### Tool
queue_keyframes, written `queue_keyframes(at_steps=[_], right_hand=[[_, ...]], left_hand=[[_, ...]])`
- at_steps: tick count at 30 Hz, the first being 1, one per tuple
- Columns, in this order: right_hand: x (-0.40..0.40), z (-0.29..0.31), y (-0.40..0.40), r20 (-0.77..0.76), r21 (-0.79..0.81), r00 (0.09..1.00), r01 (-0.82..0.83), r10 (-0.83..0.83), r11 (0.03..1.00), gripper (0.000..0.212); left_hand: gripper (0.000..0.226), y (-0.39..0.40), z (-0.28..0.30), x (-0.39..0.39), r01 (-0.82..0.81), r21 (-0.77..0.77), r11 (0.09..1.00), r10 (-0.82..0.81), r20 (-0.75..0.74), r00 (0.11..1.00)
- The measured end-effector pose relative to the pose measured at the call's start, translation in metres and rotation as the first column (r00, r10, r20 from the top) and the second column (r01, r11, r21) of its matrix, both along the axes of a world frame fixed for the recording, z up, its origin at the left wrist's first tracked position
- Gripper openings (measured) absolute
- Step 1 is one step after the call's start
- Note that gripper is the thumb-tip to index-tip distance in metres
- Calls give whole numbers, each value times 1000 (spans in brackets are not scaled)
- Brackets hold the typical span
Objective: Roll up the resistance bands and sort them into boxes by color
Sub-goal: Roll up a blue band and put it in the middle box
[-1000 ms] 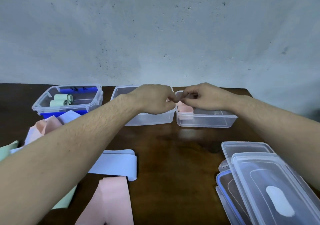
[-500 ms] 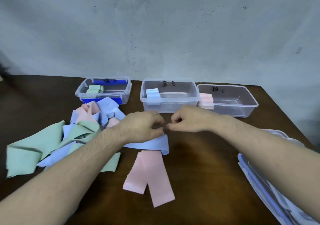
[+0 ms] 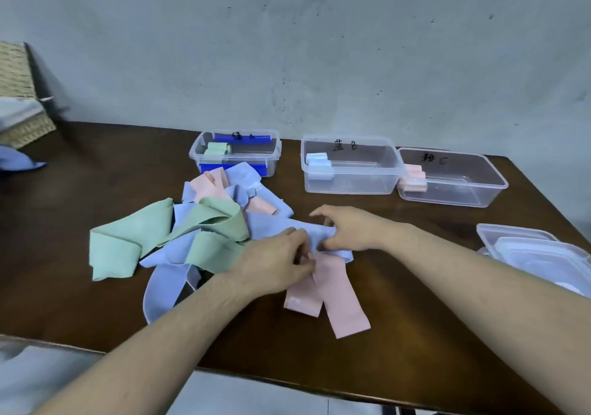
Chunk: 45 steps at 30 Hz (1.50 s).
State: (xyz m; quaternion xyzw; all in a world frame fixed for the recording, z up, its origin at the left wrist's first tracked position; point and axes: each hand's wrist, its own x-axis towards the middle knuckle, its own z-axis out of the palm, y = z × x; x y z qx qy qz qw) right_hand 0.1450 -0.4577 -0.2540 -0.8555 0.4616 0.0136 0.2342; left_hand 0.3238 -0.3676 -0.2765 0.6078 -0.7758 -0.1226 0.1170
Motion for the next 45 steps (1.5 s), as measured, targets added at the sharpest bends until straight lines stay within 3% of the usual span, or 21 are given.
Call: queue_keyframes(at_steps=[3, 5, 15, 24, 26, 28, 30, 33, 36, 39, 40, 42, 45], right_hand=[[1, 0, 5, -44, -37, 999, 20, -22, 999, 24], [0, 3, 11, -24, -46, 999, 38, -39, 998, 14], [-45, 34, 42, 163, 28, 959, 230, -232, 973, 17], [-87, 47, 71, 462, 141, 769, 427, -441, 893, 9], [-92, 51, 79, 513, 218, 696, 461, -503, 860, 14], [-97, 54, 86, 533, 295, 640, 473, -554, 830, 19], [-101, 56, 93, 542, 321, 619, 472, -568, 821, 21], [-105, 55, 103, 587, 338, 578, 462, -567, 820, 21], [-109, 55, 113, 600, 389, 554, 428, -577, 816, 18], [-113, 55, 123, 588, 430, 545, 416, -598, 801, 18], [-115, 55, 126, 580, 430, 553, 416, -599, 801, 18], [-117, 52, 130, 541, 442, 569, 433, -619, 785, 19], [-122, 43, 134, 474, 486, 583, 452, -660, 748, 20]], left_hand=[[21, 6, -2, -5, 41, -2, 999, -41, 2, 999], [19, 7, -2, -7, 53, 10, 999, -53, 2, 999], [15, 3, -5, -13, -44, 81, 996, 42, 23, 999], [18, 21, 24, -52, 26, -23, 999, -28, -59, 998], [29, 28, 30, -65, 58, 62, 996, -49, -137, 989], [44, 33, 34, -80, 84, 235, 968, -6, -314, 949], [54, 34, 35, -93, 111, 424, 899, 144, -525, 839], [63, 32, 34, -108, 255, 652, 714, 486, -724, 489], [69, 29, 35, -116, 495, 665, 560, 717, -688, 114], [71, 15, 33, -118, 606, 582, 542, 817, -532, -220], [69, 9, 31, -118, 603, 566, 562, 814, -506, -284], [57, -4, 26, -120, 536, 575, 618, 781, -531, -329], [40, -17, 19, -126, 410, 609, 679, 727, -637, -256]])
